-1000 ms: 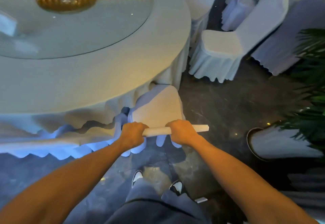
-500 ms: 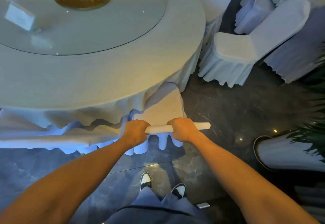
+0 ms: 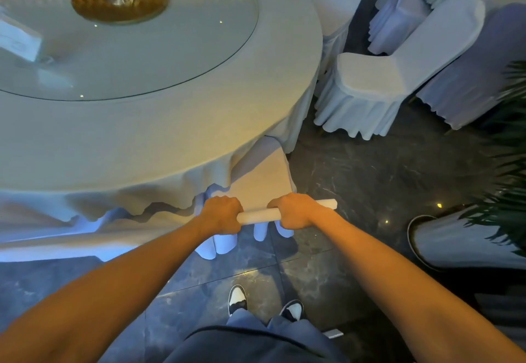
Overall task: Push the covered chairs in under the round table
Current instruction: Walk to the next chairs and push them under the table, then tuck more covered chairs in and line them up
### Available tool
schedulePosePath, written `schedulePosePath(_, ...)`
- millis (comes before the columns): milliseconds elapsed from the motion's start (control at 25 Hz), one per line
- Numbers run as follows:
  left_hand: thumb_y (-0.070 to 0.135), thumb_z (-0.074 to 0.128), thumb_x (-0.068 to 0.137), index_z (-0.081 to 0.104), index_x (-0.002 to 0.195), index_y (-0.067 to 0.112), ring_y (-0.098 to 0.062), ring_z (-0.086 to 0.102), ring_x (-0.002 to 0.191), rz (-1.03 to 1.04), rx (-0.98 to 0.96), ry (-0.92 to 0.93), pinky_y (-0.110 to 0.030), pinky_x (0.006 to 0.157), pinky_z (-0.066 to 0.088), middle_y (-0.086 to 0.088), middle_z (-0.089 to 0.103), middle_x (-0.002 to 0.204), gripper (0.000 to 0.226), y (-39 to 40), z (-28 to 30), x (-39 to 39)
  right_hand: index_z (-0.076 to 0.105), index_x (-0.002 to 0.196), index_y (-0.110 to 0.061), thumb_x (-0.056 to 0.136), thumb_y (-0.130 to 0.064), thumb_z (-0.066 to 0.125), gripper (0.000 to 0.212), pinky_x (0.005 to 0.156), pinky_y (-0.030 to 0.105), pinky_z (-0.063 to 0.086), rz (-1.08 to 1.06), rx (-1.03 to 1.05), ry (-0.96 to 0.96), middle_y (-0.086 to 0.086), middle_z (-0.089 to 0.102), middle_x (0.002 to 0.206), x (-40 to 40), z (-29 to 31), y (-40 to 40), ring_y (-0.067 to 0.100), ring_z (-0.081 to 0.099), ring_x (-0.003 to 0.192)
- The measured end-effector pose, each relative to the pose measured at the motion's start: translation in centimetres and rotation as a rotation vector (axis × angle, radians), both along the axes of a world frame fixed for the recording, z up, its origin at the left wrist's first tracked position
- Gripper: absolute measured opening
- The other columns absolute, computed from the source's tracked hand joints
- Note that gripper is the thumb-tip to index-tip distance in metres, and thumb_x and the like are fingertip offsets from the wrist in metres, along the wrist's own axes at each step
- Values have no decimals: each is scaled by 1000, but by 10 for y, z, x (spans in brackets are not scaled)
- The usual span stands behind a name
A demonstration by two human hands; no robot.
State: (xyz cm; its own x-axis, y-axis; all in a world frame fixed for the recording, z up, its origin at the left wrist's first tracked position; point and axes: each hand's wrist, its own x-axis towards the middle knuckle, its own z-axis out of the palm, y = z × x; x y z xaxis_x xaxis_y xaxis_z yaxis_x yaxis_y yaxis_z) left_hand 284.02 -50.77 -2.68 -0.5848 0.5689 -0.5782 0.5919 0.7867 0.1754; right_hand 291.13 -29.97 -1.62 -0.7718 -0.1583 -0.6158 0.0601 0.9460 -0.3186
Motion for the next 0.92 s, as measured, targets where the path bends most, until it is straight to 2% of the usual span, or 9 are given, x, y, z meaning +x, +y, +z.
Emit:
schedulePosePath(120,39,74,77,67,110,12,-21,56,83,2,-65,-273,-28,64,38,-4,65,105,43,17,11,-15,49,141,-22,79,-23,70,65,88,37,49,-65,-138,-197,0,57,128,-7,-3,12,24,56,108)
schedulePosePath(200,37,75,79,62,124,12,-21,53,97,109,-24,-486,-26,74,42,-2,59,116,53,33,18,-22,47,144,-24,73,-39,75,78,99,35,44,-116,-221,-305,-6,51,137,-11,0,26,19,50,117)
schedulePosePath(240,34,76,78,59,132,16,-21,53,104,157,-1,-564,-27,83,46,-1,56,123,59,41,19,-24,49,142,-25,71,-45,76,78,102,36,42,-144,-256,-351,-7,50,139,-14,2,35,19,50,119)
schedulePosePath(320,24,79,73,50,142,23,-24,53,118,243,18,-686,-34,100,50,-1,51,134,75,65,22,-30,55,137,-24,78,-43,73,65,106,38,41,-228,-327,-402,-4,51,141,-23,5,62,20,50,123)
schedulePosePath(400,15,78,73,45,146,22,-27,50,128,272,6,-756,-39,105,47,-2,49,142,81,94,22,-35,52,141,-22,85,-38,68,60,108,34,39,-292,-334,-397,-2,46,148,-32,10,97,20,47,130)
schedulePosePath(520,24,67,89,47,147,17,-27,46,134,242,35,-631,-39,109,42,-3,46,148,62,152,17,-45,55,139,-19,90,-34,66,53,109,32,34,-263,-246,-313,-3,46,149,-44,17,161,18,43,135)
schedulePosePath(600,33,63,92,44,149,15,-26,42,138,193,57,-399,-37,111,38,-4,43,152,62,191,13,-57,58,137,-18,91,-30,66,48,107,33,37,-261,-212,-304,-1,50,145,-54,22,203,19,47,132)
schedulePosePath(720,36,59,96,35,152,10,-28,38,142,194,63,-262,-36,111,34,-9,36,157,67,273,16,-72,54,141,-19,91,-33,66,53,111,36,33,-205,-156,-304,1,45,150,-76,29,286,21,43,135)
schedulePosePath(920,42,55,96,55,134,6,-33,57,120,186,123,-79,-37,95,45,-17,59,134,52,400,36,-101,53,141,-16,89,-35,67,57,109,33,32,-202,-47,-247,0,41,152,-110,54,413,21,41,136)
